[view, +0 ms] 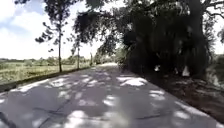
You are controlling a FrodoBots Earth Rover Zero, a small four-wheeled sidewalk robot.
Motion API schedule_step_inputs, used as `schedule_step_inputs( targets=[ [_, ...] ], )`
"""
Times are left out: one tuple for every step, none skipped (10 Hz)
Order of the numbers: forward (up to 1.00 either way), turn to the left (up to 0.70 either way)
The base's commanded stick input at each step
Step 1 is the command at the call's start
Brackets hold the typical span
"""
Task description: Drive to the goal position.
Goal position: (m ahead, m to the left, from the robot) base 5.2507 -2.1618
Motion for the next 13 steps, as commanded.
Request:
schedule_step_inputs(
  targets=[
    [0.84, 0.0],
    [0.84, 0.0],
    [0.84, 0.0],
    [0.84, 0.0],
    [0.84, 0.0],
    [0.84, 0.0],
    [0.84, 0.0],
    [0.84, 0.0],
    [0.84, 0.0],
    [0.84, 0.0],
    [0.84, 0.0],
    [0.84, 0.0],
    [0.84, 0.0]
  ],
)
